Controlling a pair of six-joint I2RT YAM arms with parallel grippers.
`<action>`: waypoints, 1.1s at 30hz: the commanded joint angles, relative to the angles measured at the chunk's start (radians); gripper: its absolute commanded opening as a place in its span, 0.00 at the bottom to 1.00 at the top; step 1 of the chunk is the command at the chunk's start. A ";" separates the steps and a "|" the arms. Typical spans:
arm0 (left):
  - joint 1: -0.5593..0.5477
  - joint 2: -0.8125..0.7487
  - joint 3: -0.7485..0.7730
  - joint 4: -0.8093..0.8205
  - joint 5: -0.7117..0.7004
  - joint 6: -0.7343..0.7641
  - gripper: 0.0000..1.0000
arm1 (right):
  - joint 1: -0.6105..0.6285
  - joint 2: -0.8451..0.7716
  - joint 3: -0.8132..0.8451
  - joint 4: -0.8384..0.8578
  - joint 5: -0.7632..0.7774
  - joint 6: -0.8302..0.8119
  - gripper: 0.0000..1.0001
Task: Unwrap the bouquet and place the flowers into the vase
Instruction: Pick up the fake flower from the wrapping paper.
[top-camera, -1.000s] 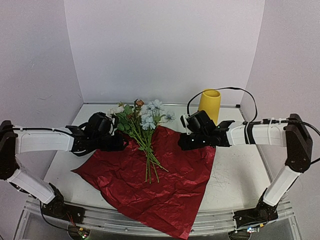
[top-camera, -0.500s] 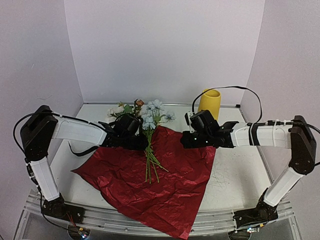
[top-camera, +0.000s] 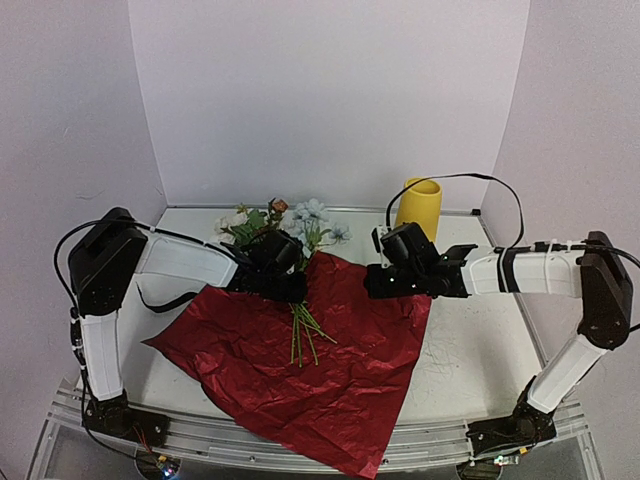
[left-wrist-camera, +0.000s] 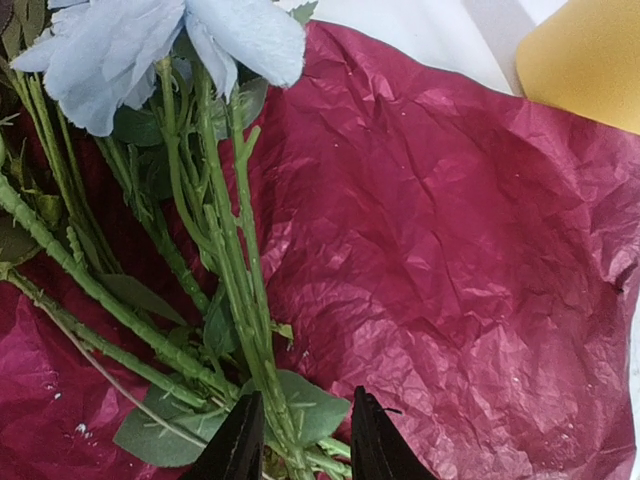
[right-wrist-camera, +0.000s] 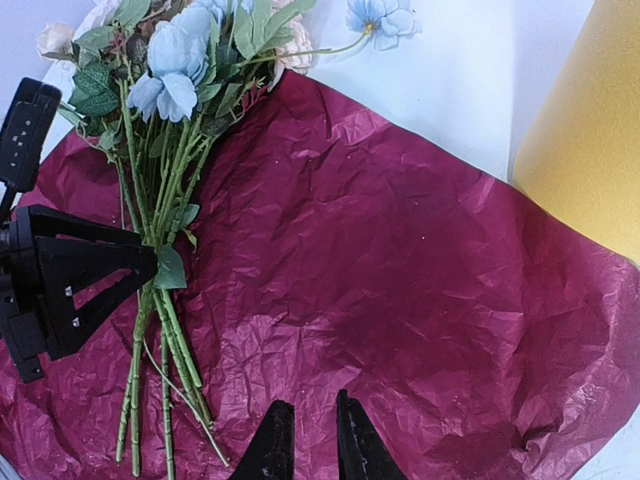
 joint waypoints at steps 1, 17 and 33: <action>-0.002 0.034 0.061 -0.032 -0.035 0.028 0.29 | 0.001 -0.037 -0.008 -0.016 0.030 0.007 0.17; -0.003 -0.014 0.149 -0.149 -0.118 0.067 0.10 | 0.001 -0.045 -0.011 -0.033 0.059 -0.003 0.16; -0.003 -0.334 0.066 -0.163 -0.131 0.033 0.03 | -0.004 -0.075 0.044 -0.010 -0.094 -0.008 0.20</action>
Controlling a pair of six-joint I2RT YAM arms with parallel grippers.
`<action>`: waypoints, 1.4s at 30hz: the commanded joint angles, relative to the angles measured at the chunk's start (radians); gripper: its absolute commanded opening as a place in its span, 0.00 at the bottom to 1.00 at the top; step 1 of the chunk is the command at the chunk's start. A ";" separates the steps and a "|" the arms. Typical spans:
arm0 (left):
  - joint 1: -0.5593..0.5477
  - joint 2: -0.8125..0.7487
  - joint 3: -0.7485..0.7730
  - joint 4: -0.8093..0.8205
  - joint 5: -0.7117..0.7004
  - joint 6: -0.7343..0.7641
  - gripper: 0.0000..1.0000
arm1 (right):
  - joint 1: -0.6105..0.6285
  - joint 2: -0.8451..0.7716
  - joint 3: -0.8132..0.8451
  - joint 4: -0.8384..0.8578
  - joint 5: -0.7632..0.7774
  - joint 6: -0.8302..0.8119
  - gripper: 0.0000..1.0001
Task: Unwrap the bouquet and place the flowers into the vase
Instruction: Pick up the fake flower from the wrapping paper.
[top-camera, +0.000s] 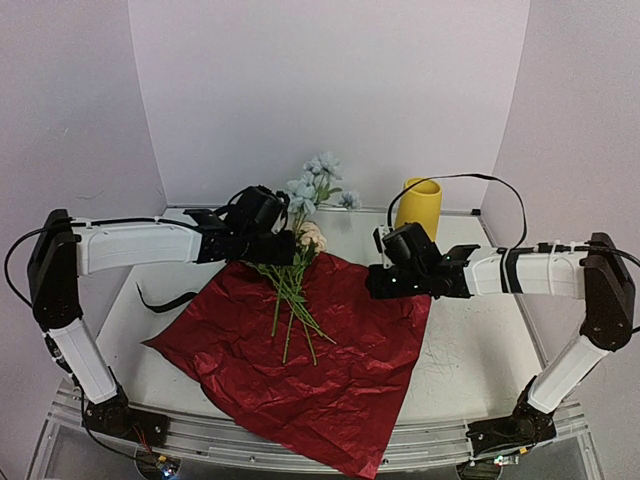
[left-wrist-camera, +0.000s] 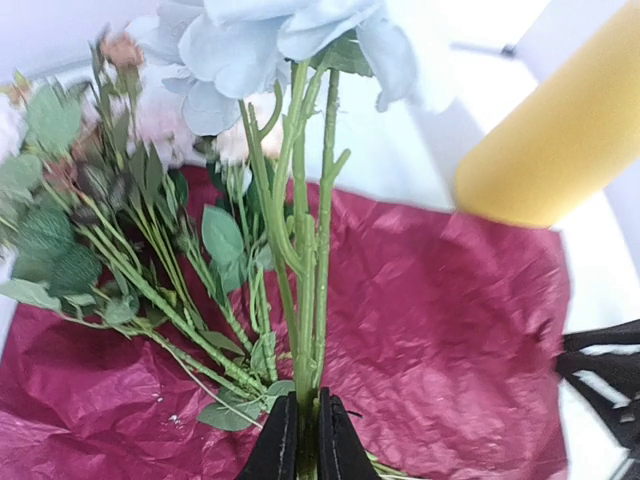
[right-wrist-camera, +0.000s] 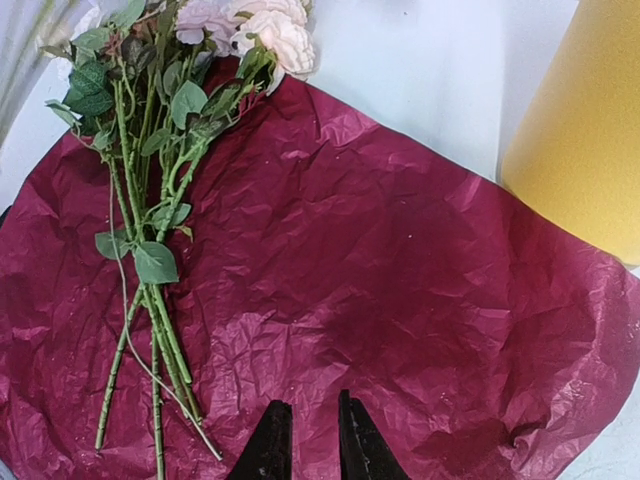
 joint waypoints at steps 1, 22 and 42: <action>-0.003 -0.111 -0.022 0.016 -0.011 -0.012 0.02 | -0.004 -0.072 0.054 0.024 -0.137 0.011 0.25; -0.003 -0.378 -0.213 0.439 0.449 -0.065 0.00 | -0.002 -0.081 0.200 0.467 -0.514 0.225 0.69; -0.040 -0.338 -0.183 0.452 0.534 -0.042 0.01 | 0.000 -0.044 0.267 0.472 -0.515 0.259 0.27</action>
